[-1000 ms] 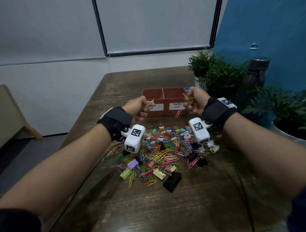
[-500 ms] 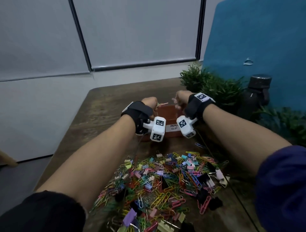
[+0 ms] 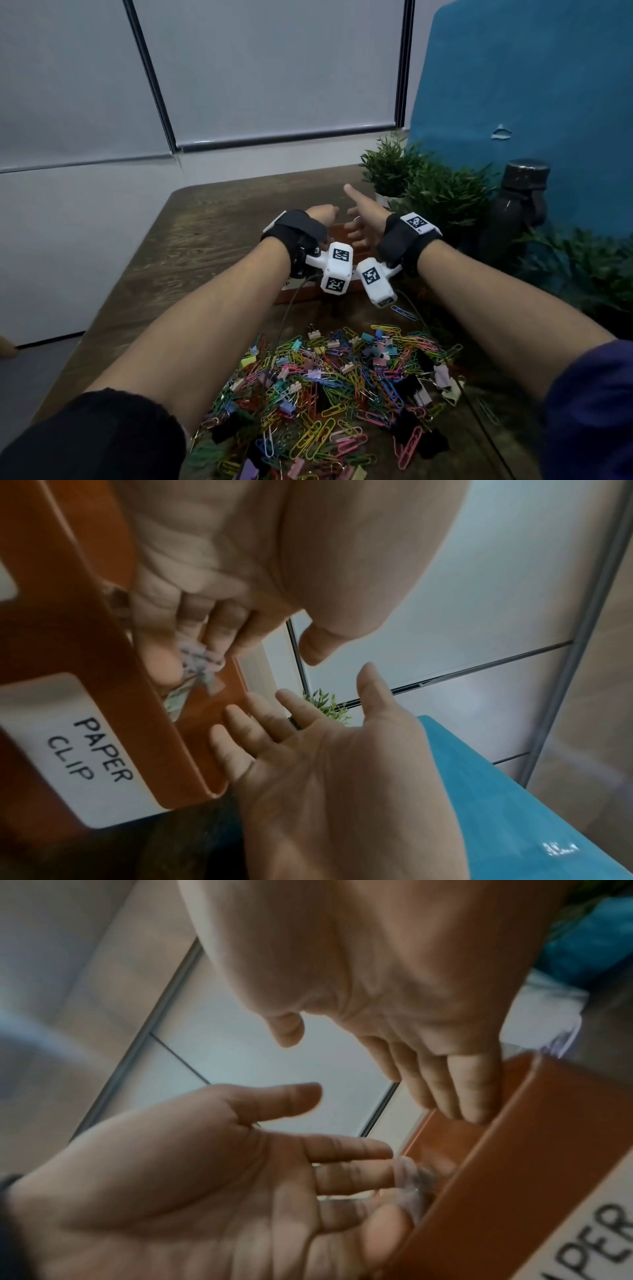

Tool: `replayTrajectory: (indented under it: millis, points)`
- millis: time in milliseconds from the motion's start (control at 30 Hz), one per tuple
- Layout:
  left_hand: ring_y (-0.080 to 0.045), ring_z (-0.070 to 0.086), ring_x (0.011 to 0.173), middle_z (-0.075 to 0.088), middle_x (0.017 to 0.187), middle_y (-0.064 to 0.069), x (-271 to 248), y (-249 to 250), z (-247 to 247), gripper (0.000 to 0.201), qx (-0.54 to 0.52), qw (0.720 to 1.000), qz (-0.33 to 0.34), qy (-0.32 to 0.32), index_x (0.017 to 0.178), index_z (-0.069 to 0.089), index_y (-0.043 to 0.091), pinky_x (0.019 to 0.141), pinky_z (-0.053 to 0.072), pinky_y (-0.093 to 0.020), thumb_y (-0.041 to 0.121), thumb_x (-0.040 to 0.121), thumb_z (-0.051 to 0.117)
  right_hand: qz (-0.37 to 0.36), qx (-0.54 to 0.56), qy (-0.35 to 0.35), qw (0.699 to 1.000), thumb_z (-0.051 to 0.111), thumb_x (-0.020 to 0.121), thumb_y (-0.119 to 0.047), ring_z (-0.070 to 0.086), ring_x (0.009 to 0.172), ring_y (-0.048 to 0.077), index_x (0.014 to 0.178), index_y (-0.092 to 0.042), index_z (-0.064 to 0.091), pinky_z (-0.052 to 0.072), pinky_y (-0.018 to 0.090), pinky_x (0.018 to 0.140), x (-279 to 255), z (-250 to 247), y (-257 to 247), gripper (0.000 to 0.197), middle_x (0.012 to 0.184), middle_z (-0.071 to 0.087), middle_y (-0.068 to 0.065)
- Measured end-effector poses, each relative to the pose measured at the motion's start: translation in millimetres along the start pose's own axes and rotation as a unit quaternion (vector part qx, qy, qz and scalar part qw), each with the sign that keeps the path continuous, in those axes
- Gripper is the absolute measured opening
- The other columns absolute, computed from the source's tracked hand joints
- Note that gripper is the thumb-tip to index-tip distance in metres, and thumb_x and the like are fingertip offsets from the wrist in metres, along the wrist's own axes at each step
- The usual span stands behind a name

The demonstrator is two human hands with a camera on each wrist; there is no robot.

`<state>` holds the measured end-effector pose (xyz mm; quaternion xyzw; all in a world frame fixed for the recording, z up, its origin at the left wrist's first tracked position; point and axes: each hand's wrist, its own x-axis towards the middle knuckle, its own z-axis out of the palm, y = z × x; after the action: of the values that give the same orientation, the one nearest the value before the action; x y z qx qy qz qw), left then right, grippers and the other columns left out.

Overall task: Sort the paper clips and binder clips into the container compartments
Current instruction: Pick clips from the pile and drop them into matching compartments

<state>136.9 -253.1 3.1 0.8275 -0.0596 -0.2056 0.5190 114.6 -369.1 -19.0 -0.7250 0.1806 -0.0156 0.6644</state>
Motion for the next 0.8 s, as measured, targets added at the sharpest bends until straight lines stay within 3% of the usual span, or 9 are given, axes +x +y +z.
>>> replayTrajectory:
  millis: [67,133,200,267,333,400,467,633,800]
  points:
    - [-0.03,0.058,0.077,0.065,0.111,-0.022,-2,0,-2,0.055,-0.011,0.999,0.02,-0.023,0.129,0.053,-0.002,0.077,0.048,-0.037,0.044,0.102,0.039,-0.041,0.011,0.01,0.999,0.04,0.093,-0.069,0.055,0.081,0.019,0.126,-0.013,0.052,0.044,0.03,0.065,-13,-4,-1,0.067,0.098,0.059,0.008]
    - [-0.034,0.06,0.105,0.065,0.106,-0.014,-5,-5,-6,0.06,-0.015,0.998,0.033,-0.043,0.121,0.058,-0.001,0.095,0.047,-0.043,0.051,0.101,0.036,-0.078,0.003,0.032,0.996,0.042,0.099,-0.057,0.058,0.076,0.021,0.109,-0.013,0.059,0.043,0.028,0.059,-29,-15,-1,0.048,0.09,0.063,0.006]
    - [-0.032,0.055,0.113,0.059,0.119,-0.005,-16,-10,-11,0.058,-0.022,0.996,0.045,-0.071,0.124,0.059,0.005,0.095,0.048,-0.046,0.051,0.102,0.032,-0.112,-0.067,0.072,0.989,0.051,0.1,-0.038,0.064,0.088,0.029,0.091,-0.017,0.062,0.052,0.035,0.066,-39,-29,7,0.025,0.086,0.066,0.004]
    - [-0.031,0.057,0.107,0.058,0.118,-0.003,-29,-16,-13,0.054,-0.019,0.995,0.079,-0.065,0.118,0.065,0.011,0.095,0.048,-0.044,0.051,0.102,0.032,-0.111,-0.223,0.132,0.959,0.058,0.094,-0.022,0.065,0.102,0.028,0.086,-0.023,0.067,0.054,0.036,0.085,-55,-43,22,0.012,0.097,0.069,0.003]
    - [-0.027,0.059,0.1,0.064,0.109,-0.004,-44,-25,-12,0.046,0.007,0.99,0.136,-0.039,0.098,0.07,0.017,0.089,0.049,-0.04,0.049,0.101,0.037,-0.069,-0.353,0.158,0.92,0.057,0.093,-0.013,0.063,0.109,0.025,0.099,-0.021,0.073,0.048,0.029,0.09,-70,-51,41,0.019,0.116,0.067,0.005]
    - [-0.021,0.062,0.094,0.069,0.101,0.002,-59,-36,-9,0.031,0.066,0.977,0.201,0.005,0.086,0.07,0.024,0.079,0.049,-0.032,0.045,0.098,0.05,-0.023,-0.434,0.135,0.89,0.055,0.093,-0.012,0.061,0.114,0.028,0.114,-0.015,0.072,0.049,0.03,0.093,-78,-57,58,0.027,0.126,0.064,0.008]
    - [-0.012,0.063,0.092,0.07,0.099,0.008,-80,-47,-5,0.018,0.138,0.958,0.249,0.035,0.09,0.072,0.025,0.078,0.047,-0.025,0.04,0.093,0.06,0.011,-0.49,0.112,0.864,0.055,0.094,-0.015,0.06,0.117,0.031,0.122,-0.011,0.069,0.051,0.033,0.096,-87,-58,69,0.031,0.13,0.063,0.011]
    - [-0.005,0.06,0.095,0.068,0.103,0.013,-129,-75,-2,0.015,0.27,0.924,0.269,-0.031,0.1,0.071,0.028,0.084,0.043,-0.023,0.038,0.093,0.062,0.038,-0.587,0.043,0.807,0.045,0.1,-0.02,0.057,0.123,0.029,0.133,-0.007,0.059,0.048,0.031,0.098,-100,-66,88,0.038,0.139,0.056,0.009]
    - [0.004,0.058,0.092,0.067,0.098,0.022,-154,-103,-16,0.012,0.274,0.926,0.257,-0.031,0.097,0.07,0.028,0.087,0.045,-0.025,0.035,0.094,0.061,0.01,-0.627,-0.038,0.778,0.043,0.099,-0.013,0.056,0.122,0.029,0.133,-0.009,0.06,0.048,0.036,0.101,-132,-48,90,0.038,0.138,0.057,0.01]
